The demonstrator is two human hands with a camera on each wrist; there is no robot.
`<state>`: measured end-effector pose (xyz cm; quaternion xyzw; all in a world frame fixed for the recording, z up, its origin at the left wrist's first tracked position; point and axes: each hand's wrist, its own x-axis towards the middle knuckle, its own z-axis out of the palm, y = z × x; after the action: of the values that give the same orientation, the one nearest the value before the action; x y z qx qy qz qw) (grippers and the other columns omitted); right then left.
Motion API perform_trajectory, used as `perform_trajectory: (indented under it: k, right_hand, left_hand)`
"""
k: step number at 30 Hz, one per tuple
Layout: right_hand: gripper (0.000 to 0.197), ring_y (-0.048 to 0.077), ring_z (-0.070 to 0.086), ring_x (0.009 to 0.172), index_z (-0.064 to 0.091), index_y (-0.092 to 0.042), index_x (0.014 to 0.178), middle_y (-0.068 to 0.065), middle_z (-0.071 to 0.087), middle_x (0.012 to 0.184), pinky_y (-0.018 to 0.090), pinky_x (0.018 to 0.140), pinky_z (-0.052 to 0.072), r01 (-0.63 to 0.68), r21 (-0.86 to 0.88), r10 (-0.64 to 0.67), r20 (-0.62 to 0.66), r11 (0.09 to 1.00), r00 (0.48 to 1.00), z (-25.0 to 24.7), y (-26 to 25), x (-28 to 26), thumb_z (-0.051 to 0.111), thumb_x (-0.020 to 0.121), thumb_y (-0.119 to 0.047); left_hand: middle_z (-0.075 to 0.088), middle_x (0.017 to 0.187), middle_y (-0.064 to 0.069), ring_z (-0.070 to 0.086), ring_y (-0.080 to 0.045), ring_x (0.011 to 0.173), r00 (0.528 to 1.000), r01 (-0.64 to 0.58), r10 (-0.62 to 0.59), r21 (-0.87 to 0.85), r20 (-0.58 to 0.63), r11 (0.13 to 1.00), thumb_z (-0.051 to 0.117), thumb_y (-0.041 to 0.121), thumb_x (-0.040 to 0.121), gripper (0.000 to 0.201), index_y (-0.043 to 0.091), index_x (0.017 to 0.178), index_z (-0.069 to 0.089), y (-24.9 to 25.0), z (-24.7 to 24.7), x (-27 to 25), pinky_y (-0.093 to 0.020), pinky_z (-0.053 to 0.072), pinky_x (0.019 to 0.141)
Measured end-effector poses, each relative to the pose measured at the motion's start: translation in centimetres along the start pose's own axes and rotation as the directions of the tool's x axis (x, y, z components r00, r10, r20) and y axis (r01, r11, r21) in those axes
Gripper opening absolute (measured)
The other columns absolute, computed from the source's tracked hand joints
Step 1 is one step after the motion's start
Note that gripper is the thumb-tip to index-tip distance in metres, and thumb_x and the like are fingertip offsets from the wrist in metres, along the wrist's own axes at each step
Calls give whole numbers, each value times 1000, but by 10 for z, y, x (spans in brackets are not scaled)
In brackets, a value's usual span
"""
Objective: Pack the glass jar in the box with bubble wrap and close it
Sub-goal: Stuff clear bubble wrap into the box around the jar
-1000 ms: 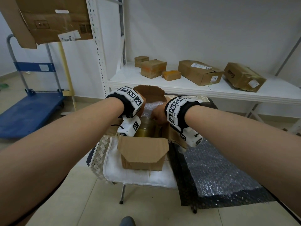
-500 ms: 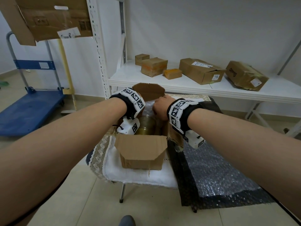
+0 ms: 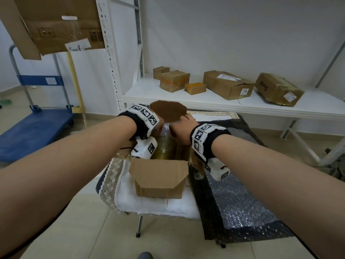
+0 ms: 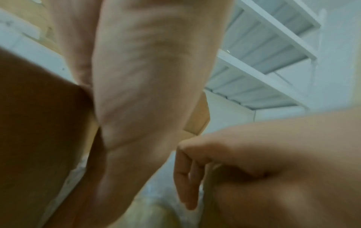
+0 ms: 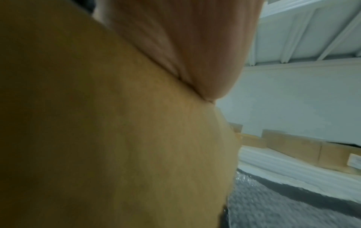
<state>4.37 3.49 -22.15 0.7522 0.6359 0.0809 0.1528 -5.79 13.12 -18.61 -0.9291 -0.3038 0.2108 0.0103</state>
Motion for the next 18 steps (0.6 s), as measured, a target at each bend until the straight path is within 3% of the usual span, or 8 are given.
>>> perform_trajectory:
  k: [2, 3, 5, 9, 11, 14, 16, 18]
  right_hand:
    - [32, 28, 43, 117, 56, -19, 116, 10, 47, 125, 40, 102, 37, -14, 73, 25, -152, 997, 988, 6, 1, -5, 63, 86, -29]
    - [38, 28, 42, 117, 56, -17, 119, 10, 42, 127, 39, 101, 39, -13, 102, 33, -197, 995, 980, 5, 1, -9, 65, 85, -29]
    - [47, 28, 41, 121, 52, -16, 126, 11, 40, 130, 39, 106, 36, -43, 127, 66, -187, 991, 980, 5, 0, -12, 66, 85, -31]
    - [50, 29, 45, 127, 48, -15, 132, 12, 48, 130, 46, 119, 18, -58, 132, 70, -82, 990, 994, 2, 0, -11, 60, 88, -36]
    - [40, 27, 52, 121, 53, -16, 126, 8, 58, 123, 49, 119, 13, -39, 120, 46, -61, 992, 997, -1, -2, -9, 54, 91, -36]
    - [26, 24, 62, 112, 56, -19, 115, 2, 67, 109, 53, 119, 6, -32, 108, 34, -18, 994, 999, -5, -7, -6, 50, 94, -32]
    - [28, 26, 63, 112, 52, -19, 120, 3, 69, 109, 54, 120, 3, -45, 108, 45, 1, 993, 999, -4, -9, -4, 52, 94, -30]
    - [38, 27, 62, 114, 47, -16, 126, 5, 69, 112, 54, 120, 1, -46, 85, 44, 33, 995, 999, -4, -8, -3, 55, 92, -31]
  left_hand:
    - [63, 70, -2, 58, -20, 61, 999, -49, 49, -30, -13, 998, 73, 25, 79, 16, 11, 78, 65, -6, -11, 3, -27, 48, 56]
    - [70, 75, -5, 65, -23, 70, 998, -65, 64, -75, -23, 995, 75, 25, 75, 17, 9, 80, 71, -8, -17, 2, -32, 54, 65]
    - [76, 87, -5, 70, -22, 87, 995, -84, 76, -134, -61, 987, 79, 20, 71, 16, 12, 85, 77, -10, -27, -1, -36, 56, 81]
    - [70, 83, -3, 62, -25, 74, 992, -119, 114, -99, -55, 988, 79, 21, 66, 28, 3, 86, 76, -19, -30, -4, -30, 57, 74]
    - [66, 88, -1, 57, -20, 78, 996, -86, 86, -87, -5, 992, 77, 25, 69, 30, 7, 93, 75, -24, -26, -5, -36, 55, 82]
    - [61, 107, -3, 59, -21, 95, 998, -53, 53, -5, 43, 999, 69, 9, 84, 29, 18, 112, 66, -21, -22, -12, -30, 48, 84]
    - [61, 125, -6, 59, -25, 114, 998, -51, 50, 13, 45, 999, 67, 4, 85, 47, 12, 130, 56, -19, -22, -9, -31, 48, 91]
    - [56, 136, -7, 55, -26, 122, 998, -45, 44, 25, 41, 999, 65, 2, 84, 60, 15, 140, 45, -17, -21, -8, -35, 48, 97]
